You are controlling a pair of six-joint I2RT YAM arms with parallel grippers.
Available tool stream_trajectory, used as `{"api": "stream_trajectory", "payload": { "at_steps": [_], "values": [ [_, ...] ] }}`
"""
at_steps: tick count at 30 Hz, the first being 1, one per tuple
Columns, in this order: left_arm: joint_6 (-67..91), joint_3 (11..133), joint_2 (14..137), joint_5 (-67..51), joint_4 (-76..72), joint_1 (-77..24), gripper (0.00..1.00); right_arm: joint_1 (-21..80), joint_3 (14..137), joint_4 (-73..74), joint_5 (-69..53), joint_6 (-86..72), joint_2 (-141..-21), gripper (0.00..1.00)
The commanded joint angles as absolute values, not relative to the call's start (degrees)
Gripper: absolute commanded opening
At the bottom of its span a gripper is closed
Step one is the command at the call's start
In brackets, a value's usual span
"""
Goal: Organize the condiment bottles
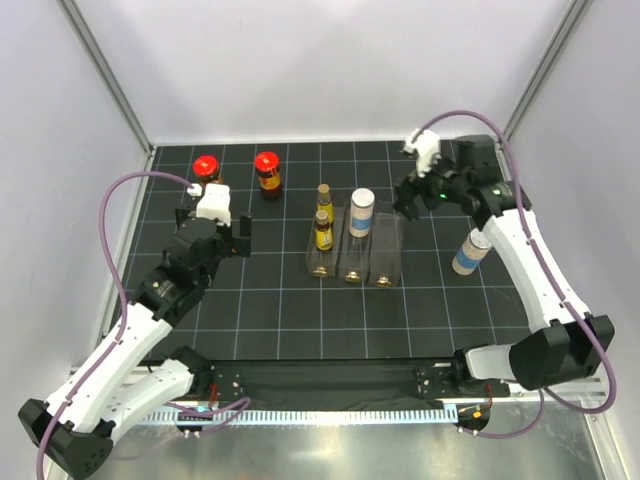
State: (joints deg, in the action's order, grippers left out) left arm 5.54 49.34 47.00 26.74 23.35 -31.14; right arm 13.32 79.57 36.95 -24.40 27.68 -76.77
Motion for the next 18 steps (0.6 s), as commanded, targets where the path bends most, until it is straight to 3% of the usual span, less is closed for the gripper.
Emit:
{"api": "stream_trajectory", "payload": {
  "at_steps": [1, 9, 18],
  "values": [
    [5.71, 49.13, 45.97, 25.84, 20.3, -31.03, 1.0, 4.77, 74.11, 41.3, -27.32, 28.3, -73.22, 0.95],
    [5.89, 49.22, 46.05, 25.05, 20.3, -31.03, 1.0, -11.41, 65.14, 45.79, -23.65, 32.34, -64.17, 0.95],
    [6.06, 49.13, 45.79, 24.61, 20.3, -31.03, 1.0, -21.44, 58.54, 41.49, -21.88, 35.51, -66.27, 0.95]
  ]
}}
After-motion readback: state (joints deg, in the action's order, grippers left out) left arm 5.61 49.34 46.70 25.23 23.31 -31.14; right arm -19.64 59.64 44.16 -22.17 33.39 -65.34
